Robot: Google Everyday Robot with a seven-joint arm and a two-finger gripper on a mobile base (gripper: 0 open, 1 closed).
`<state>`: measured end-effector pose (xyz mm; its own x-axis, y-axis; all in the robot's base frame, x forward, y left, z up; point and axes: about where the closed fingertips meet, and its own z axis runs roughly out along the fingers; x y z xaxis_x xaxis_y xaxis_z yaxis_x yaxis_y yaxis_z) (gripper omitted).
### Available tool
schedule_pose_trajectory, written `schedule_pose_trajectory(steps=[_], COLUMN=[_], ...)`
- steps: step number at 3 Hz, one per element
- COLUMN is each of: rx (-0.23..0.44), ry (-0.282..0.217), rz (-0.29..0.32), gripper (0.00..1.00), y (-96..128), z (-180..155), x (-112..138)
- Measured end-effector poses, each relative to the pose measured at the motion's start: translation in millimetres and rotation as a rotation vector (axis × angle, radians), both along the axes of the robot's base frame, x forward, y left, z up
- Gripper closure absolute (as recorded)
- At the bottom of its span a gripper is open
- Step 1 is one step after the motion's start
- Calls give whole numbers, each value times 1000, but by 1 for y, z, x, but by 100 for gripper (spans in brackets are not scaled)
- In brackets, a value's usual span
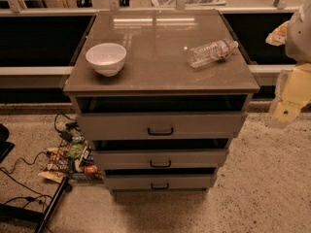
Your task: Open bottom drawer
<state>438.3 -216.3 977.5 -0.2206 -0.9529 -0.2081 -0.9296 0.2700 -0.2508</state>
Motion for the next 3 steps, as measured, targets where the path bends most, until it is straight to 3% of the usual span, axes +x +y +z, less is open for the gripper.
schedule_pose_trajectory(steps=[2,3], rx=[0,3], ry=[-15,-54], rz=[-21,-29], gripper=[0,0], y=[-3,-5], z=[-8,-34], x=[-3,-18])
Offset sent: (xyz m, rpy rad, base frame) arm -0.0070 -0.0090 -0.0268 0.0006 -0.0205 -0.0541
